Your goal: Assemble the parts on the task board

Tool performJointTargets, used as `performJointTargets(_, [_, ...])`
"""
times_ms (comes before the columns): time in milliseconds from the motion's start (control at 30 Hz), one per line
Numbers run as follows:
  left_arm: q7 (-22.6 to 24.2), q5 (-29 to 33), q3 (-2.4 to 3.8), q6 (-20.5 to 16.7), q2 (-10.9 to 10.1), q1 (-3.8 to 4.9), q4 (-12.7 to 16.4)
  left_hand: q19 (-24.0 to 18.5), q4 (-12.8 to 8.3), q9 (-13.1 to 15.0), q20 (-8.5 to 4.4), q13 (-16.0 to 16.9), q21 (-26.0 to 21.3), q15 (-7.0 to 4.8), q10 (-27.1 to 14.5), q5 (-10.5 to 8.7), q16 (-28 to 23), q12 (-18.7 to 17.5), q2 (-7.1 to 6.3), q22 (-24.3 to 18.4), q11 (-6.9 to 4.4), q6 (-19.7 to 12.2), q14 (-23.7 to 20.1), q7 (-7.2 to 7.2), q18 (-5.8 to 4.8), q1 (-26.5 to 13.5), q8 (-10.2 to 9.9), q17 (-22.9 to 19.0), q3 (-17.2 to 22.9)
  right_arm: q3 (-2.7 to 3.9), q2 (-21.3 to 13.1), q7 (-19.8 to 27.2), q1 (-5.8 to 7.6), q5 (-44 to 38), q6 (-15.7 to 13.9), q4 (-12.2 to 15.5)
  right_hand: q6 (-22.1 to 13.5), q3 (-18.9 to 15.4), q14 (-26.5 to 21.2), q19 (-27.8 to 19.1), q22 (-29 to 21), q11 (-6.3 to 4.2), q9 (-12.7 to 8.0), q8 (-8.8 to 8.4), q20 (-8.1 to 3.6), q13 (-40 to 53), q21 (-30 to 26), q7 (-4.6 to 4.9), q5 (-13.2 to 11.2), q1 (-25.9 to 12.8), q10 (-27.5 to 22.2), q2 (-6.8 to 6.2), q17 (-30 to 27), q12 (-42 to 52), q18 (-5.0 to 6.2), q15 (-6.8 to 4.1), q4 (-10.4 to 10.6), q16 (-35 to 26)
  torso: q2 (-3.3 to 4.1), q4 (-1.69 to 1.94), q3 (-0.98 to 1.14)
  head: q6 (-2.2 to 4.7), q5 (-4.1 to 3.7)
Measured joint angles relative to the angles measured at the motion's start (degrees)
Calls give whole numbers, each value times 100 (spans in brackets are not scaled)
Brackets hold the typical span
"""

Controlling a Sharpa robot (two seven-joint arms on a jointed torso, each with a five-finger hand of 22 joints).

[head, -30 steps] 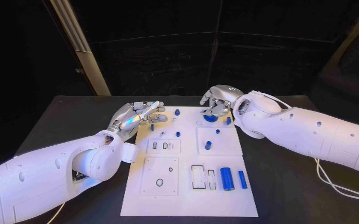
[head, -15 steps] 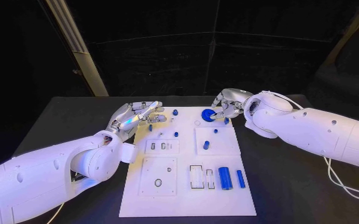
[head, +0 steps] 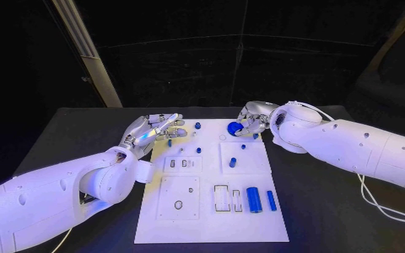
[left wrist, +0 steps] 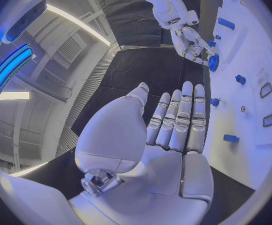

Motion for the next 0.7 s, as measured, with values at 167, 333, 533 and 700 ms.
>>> performJointTargets(167, [-3, 0, -1, 2, -1, 0, -2, 0, 0, 0, 0, 0, 0, 0, 0, 0, 0, 0, 0, 0, 0, 0, 0, 0, 0, 0, 0, 0, 0, 4, 46, -32, 7, -59, 27, -31, 0, -65, 0, 60, 143, -1, -3, 35, 3, 455, 89, 0, 0, 29, 197, 30, 0, 433, 0, 0, 32, 58, -1, 0, -1, -8, -3])
performJointTargets(333, [-7, 0, -2, 5, -1, 0, -2, 0, 0, 0, 0, 0, 0, 0, 0, 0, 0, 0, 0, 0, 0, 0, 0, 0, 0, 0, 0, 0, 0, 8, 107, -81, 14, -138, 36, -84, 0, -87, 0, 90, 227, -1, 1, 61, -7, 696, 125, 0, 0, 60, 278, 61, -1, 646, 0, 0, 54, 109, -1, 0, 0, -12, -3])
performJointTargets(533, [-12, -1, -3, 11, -1, 0, -7, 0, 0, 0, 0, 0, 0, 0, 0, 0, 0, 0, 0, 0, 0, 0, 0, 0, 0, 0, 0, 0, 0, 12, 171, -139, 18, -239, 38, -132, 0, -103, 0, 130, 283, 8, 3, 66, -8, 865, 154, 0, 0, 106, 331, 107, -1, 808, 0, 0, 39, 131, -1, 0, 2, -29, 3])
performJointTargets(700, [-19, -1, -4, 17, 1, 0, -12, 0, 0, 0, 0, 0, 0, 0, 0, 0, 0, 0, 0, -5, 0, 0, 0, 0, 0, 0, 0, 1, 0, 15, 220, -175, 21, -312, 38, -161, 14, -103, 0, 130, 320, -13, 7, 106, -8, 1010, 186, -14, 0, 188, 392, 189, -1, 938, 0, 0, 39, 131, -1, -3, 2, -37, 9])
